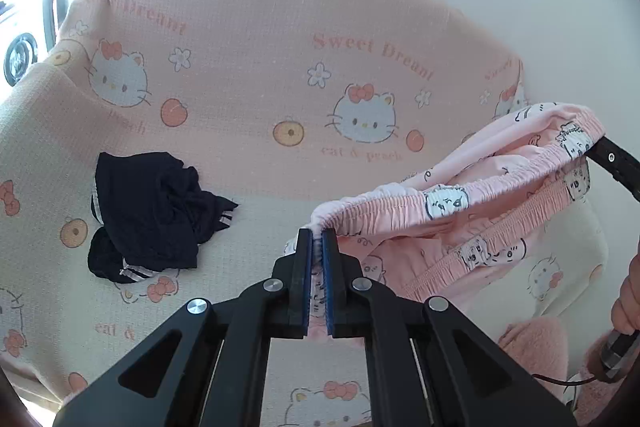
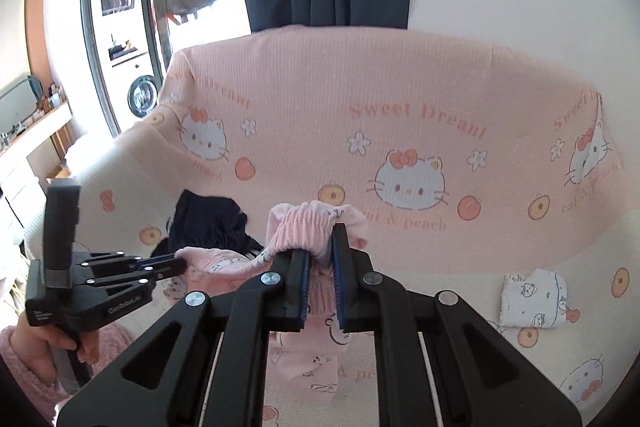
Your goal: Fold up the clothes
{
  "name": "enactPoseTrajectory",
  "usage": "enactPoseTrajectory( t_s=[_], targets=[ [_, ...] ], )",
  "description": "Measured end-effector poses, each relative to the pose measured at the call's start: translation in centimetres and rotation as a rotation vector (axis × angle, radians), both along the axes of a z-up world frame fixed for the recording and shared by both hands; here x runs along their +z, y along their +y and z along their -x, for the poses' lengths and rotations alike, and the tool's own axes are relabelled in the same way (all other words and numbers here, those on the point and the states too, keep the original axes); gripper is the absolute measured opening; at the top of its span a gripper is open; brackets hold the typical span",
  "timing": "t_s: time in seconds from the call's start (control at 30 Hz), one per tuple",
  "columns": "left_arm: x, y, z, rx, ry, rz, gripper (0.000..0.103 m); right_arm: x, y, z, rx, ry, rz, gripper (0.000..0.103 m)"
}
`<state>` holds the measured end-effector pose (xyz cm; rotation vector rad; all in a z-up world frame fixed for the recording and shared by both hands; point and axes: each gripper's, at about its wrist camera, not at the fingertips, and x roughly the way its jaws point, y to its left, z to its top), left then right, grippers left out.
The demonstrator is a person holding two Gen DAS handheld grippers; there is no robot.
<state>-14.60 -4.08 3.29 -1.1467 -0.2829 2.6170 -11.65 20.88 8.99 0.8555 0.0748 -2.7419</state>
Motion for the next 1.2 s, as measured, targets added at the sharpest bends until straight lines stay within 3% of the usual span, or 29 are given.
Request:
enactPoseTrajectory(
  t_s=[0.07,0.17,0.2,0.23,0.3,0.37,0.47,0.53,0.6,0.77,0.9,1.0,1.07,1.2],
  targets=[
    [-0.4,-0.1,-1.6,0.046,-0.004,0.014,0.005,0.2,0.6,-0.8,-0.031,-0.009,-0.024,0.012],
    [-4.2,0.8,-2.8,0.162,-0.124,0.254,0.007,-4.0,1.5,-1.4,-0.045,-0.143,-0.06,0.025],
    [-5.8,0.9,-2.9,0.184,-0.171,0.3,0.007,-6.2,1.8,-1.4,-0.06,-0.212,-0.073,0.026],
    [-7.6,0.9,-2.9,0.192,-0.219,0.312,0.007,-8.7,2.1,-1.4,-0.078,-0.288,-0.087,0.026],
    [-10.4,0.2,-3.1,0.176,-0.319,0.232,0.008,-13.4,2.6,-1.6,-0.112,-0.421,-0.112,0.026],
    [-12.2,-0.4,-3.7,0.175,-0.366,0.19,0.009,-16.3,2.9,-2.3,-0.122,-0.48,-0.121,0.026],
    [-13.7,-0.1,-4.3,0.151,-0.379,0.239,0.016,-19.1,3.3,-3.2,-0.121,-0.545,-0.118,0.029],
    [-14.8,0.1,-4.7,0.135,-0.387,0.271,0.028,-20.2,3.0,-3.4,-0.089,-0.567,-0.122,0.036],
    [-15.8,0.3,-5.1,0.119,-0.395,0.303,0.046,-21.3,2.0,-3.3,-0.039,-0.588,-0.15,0.038],
    [-17.3,4.5,-5.9,0.041,-0.279,0.738,0.047,-25.7,-0.4,-2.1,-0.008,-0.617,-0.218,0.047],
    [-18.4,7.3,-6.3,-0.017,-0.205,0.929,0.047,-29.7,-1.0,-0.3,-0.047,-0.647,-0.293,0.048],
    [-19.5,8.9,-6.6,-0.046,-0.165,1.068,0.048,-30.9,-0.8,0.5,-0.031,-0.649,-0.255,0.047],
    [-20.4,9.4,-6.7,-0.071,-0.161,1.094,0.048,-30.6,-0.5,0.7,-0.005,-0.654,-0.193,0.025],
    [-22.1,9.1,-6.2,-0.089,-0.221,1.042,0.048,-28.0,0.3,0.4,-0.007,-0.582,-0.133,0.016]
  ],
)
